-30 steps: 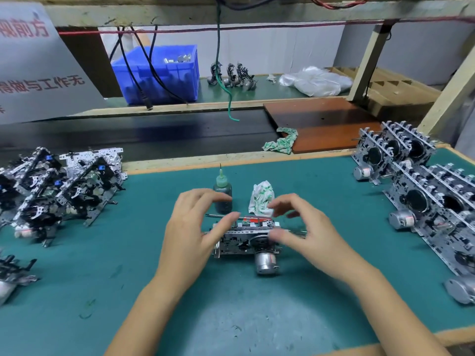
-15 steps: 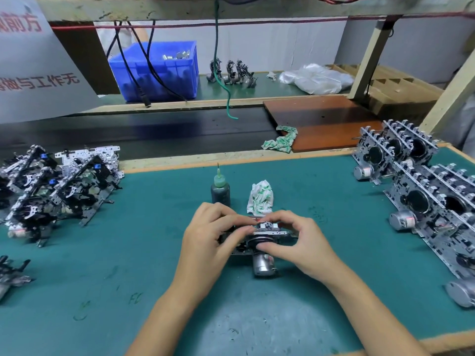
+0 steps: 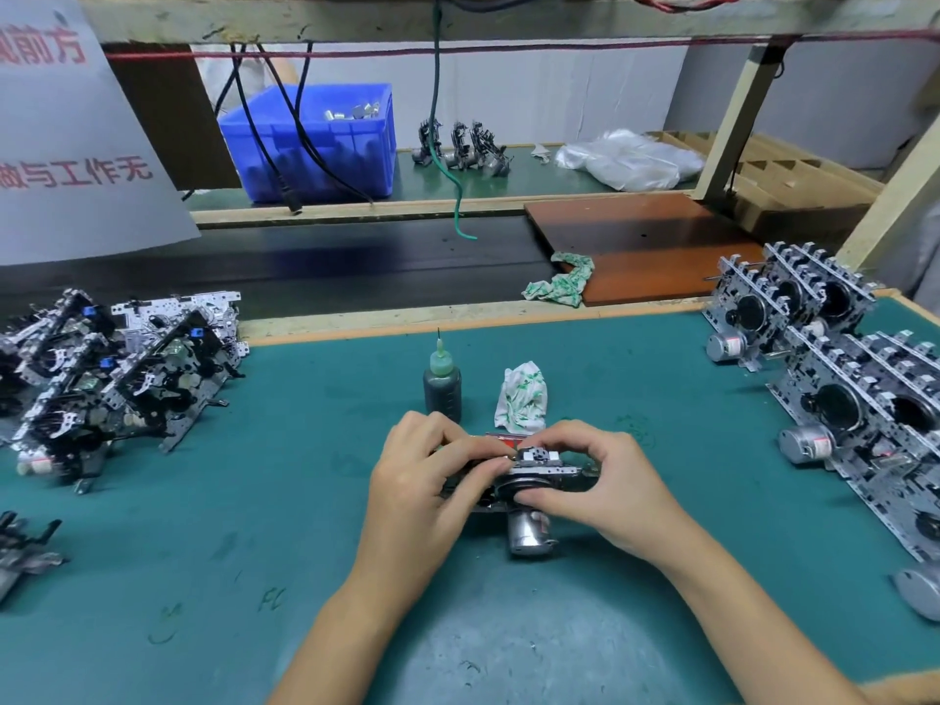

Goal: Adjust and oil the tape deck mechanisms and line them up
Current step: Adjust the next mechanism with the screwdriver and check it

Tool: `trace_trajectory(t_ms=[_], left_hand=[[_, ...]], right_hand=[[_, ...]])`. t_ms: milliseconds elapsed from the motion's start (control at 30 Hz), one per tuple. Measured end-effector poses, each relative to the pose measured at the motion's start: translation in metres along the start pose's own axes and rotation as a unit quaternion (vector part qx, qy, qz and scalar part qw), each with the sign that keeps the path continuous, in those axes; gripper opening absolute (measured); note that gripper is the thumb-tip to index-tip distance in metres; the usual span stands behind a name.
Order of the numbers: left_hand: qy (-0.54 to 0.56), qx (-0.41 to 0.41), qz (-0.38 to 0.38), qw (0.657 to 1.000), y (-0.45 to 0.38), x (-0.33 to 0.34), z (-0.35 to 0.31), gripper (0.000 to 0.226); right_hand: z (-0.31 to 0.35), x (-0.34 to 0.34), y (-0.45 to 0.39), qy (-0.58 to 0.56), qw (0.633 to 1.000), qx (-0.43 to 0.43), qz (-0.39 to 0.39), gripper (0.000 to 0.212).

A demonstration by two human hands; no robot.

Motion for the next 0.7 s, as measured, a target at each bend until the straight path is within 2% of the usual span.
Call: trace_trajectory(t_ms=[133,533,700], left_hand=[[0.01,0.01,0.007,1.0,-0.003,0.0,0.001,0.021],[-0.03,0.038,-0.009,0.999,0.001,0.002,0.0,0.021],[-0.033,0.037,-0.011,0.999,0.001,0.002,0.0,0.021]], right_hand=[[0.003,-0.002,-0.006,0.037,0.999,-0.025,0.011,0.038],[-0.004,0.001,0.002,-0.008,1.0,-0.014,0.0,0.037],[-0.003,-0.001,0.007,0.026,0.999,-0.033,0.014,0.034]])
Point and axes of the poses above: each hand's wrist, its own y-axis away from the middle knuckle, its own x-axis out of the palm, z = x × y, the point moved 3 cm from there along -y, towards the middle knuckle, and after that the axes turned 14 degrees about -z, right-handed, at the moved point
